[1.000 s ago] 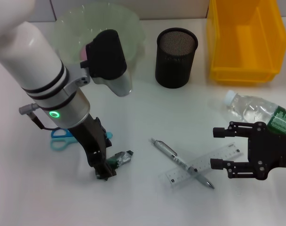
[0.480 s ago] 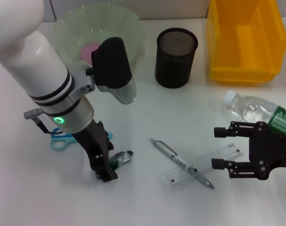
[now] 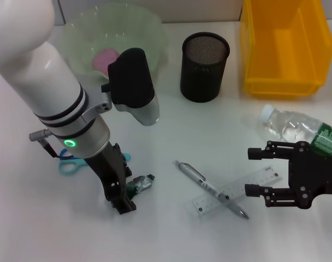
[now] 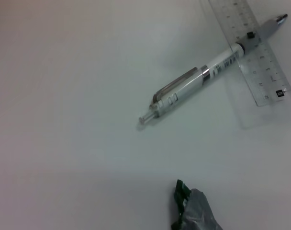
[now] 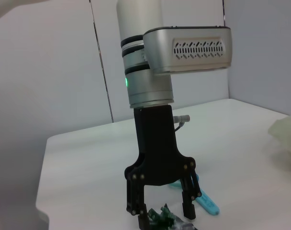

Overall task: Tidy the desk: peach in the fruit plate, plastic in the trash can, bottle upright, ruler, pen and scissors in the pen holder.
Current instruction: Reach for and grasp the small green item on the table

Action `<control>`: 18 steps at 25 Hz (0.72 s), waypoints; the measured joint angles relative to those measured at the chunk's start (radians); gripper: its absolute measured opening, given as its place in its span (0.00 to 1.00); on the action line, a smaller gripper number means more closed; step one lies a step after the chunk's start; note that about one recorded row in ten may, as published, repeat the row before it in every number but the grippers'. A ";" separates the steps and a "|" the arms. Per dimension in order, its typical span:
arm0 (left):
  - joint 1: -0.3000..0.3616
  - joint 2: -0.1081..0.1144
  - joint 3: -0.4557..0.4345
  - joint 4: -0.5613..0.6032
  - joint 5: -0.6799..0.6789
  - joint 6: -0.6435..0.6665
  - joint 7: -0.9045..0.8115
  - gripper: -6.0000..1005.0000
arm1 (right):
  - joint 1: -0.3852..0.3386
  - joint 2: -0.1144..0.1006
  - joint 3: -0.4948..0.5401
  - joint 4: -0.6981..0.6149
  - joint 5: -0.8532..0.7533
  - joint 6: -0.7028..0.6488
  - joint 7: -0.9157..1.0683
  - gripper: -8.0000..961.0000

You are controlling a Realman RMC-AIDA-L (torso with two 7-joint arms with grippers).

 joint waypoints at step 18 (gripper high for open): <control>0.000 0.000 0.009 0.006 0.001 0.005 -0.003 0.79 | 0.000 0.003 0.000 0.000 0.000 0.000 0.000 0.77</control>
